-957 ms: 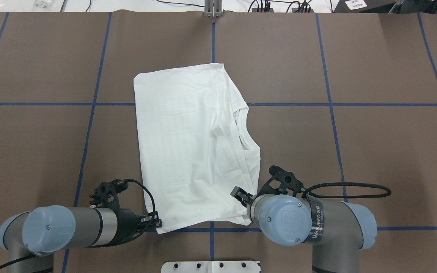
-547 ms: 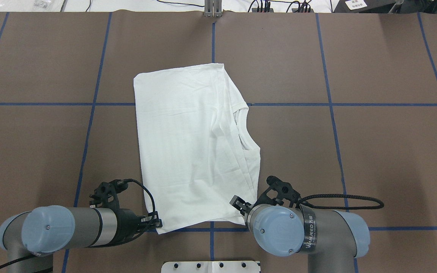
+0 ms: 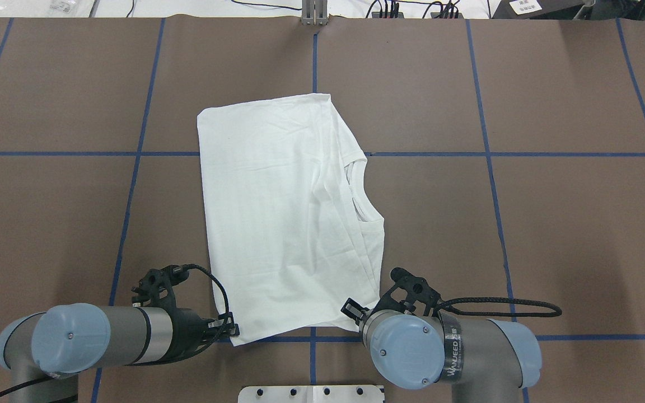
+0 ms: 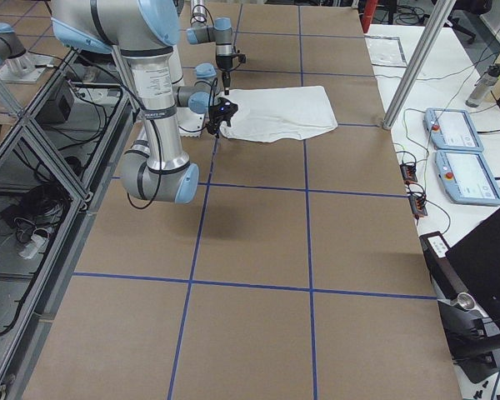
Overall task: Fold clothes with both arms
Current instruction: 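Grasp the near edge of the folded shirt with both grippers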
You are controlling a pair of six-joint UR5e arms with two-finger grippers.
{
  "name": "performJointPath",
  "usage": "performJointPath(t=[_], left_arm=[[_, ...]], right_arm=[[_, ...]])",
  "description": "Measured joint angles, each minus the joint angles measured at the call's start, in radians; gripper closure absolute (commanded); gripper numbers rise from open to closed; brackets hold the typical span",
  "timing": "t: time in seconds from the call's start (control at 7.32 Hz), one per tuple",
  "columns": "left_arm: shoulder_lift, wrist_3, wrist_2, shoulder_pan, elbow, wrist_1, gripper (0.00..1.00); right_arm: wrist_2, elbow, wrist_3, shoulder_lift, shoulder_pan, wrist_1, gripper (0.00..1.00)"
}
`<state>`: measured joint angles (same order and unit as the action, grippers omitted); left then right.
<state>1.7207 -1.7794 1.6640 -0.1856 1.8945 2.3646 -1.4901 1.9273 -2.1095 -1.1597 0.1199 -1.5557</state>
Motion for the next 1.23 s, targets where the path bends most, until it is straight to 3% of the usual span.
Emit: performJointPath(t=[0.41, 1.23], left_arm=[[-0.001, 0.0, -0.001, 0.0, 0.001, 0.0, 1.0], [-0.001, 0.0, 0.0, 0.0, 0.002, 0.001, 1.0]], right_arm=[[0.001, -0.002, -0.001, 0.0, -0.004, -0.001, 0.39], [0.014, -0.004, 0.008, 0.014, -0.005, 0.0, 0.43]])
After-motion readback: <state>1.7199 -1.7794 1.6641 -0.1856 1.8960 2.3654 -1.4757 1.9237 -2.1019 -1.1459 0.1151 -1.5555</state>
